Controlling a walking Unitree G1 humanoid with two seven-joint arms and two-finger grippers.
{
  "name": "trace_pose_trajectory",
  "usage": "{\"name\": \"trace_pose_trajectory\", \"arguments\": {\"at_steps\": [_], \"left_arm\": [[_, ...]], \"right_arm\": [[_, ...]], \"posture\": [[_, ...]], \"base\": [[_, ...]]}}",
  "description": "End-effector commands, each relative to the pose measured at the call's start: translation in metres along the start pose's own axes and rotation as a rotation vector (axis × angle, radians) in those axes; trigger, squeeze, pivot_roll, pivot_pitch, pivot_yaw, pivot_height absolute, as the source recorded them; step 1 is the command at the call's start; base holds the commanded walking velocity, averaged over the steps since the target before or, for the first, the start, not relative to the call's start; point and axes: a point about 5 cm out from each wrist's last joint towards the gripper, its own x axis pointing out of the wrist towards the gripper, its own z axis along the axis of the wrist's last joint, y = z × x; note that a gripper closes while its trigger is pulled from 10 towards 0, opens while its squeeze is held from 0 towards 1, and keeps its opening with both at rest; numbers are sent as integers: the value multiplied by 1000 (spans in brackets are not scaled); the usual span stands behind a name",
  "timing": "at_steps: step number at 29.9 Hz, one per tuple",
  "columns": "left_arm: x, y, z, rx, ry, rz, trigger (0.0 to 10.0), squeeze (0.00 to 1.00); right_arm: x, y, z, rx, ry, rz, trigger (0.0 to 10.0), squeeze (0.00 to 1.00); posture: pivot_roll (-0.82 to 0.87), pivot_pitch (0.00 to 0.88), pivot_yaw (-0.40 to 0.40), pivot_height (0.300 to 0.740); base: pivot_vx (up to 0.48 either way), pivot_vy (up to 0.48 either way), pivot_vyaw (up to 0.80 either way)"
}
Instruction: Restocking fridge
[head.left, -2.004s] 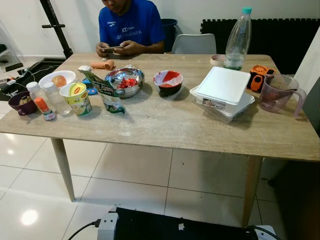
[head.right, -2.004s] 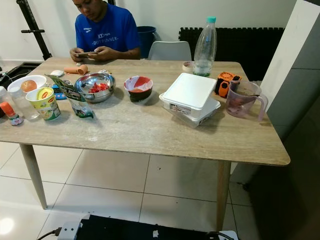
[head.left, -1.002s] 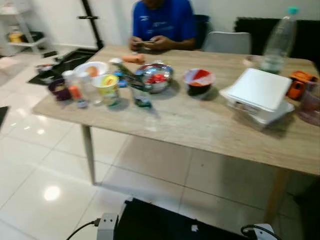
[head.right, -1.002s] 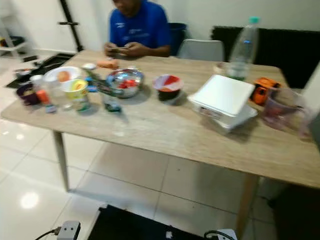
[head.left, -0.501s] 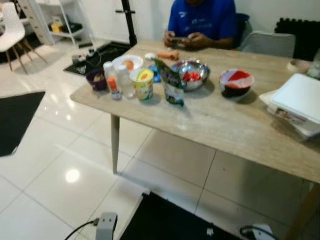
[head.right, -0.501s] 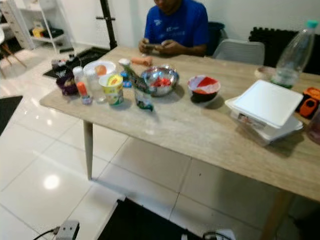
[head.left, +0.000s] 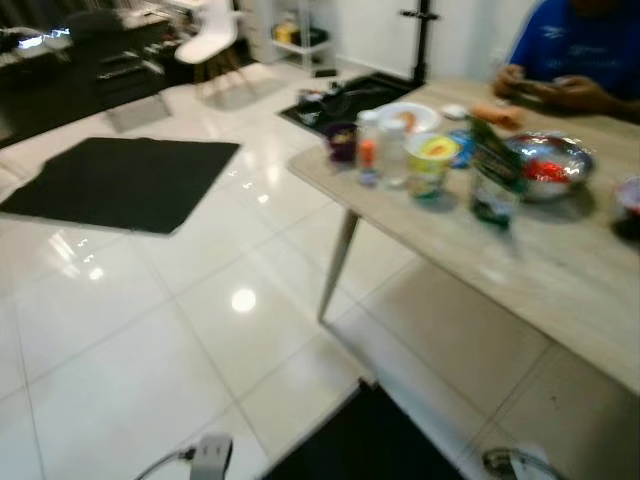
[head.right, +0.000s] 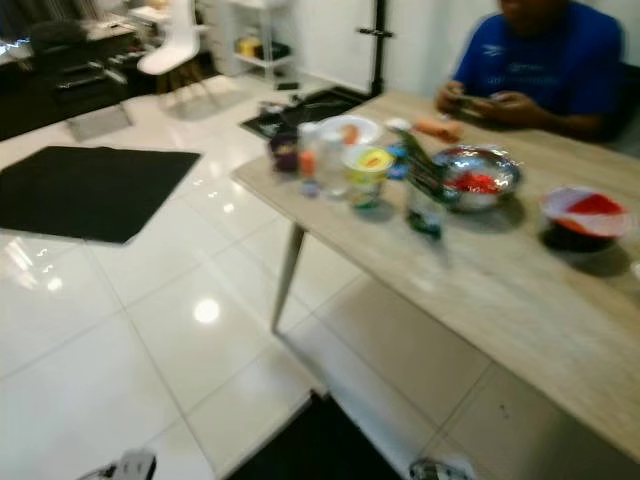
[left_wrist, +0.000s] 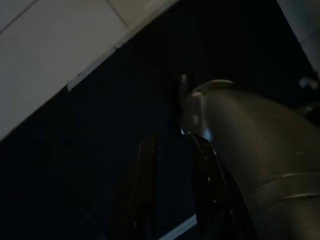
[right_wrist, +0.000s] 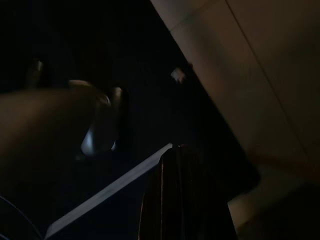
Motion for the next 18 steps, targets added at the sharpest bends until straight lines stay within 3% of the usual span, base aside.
{"name": "trace_pose_trajectory", "arguments": {"at_steps": [1,8,18], "left_arm": [[0,2,3,10,-8,3,10000,0],[0,1,3,29,-4,-5,10000,0],[0,1,2,67,10,-15,10000,0]], "right_arm": [[-1,3,-10,-3,37,6,10000,0],[-1,2,-12,-10,52,-18,10000,0],[-1,2,-12,-7,51,-22,10000,0]], "posture": [[-48,27,40,740],[-47,22,42,740],[-48,12,46,740]], "base": [[0,0,694],[0,0,99],[299,0,0]]}}
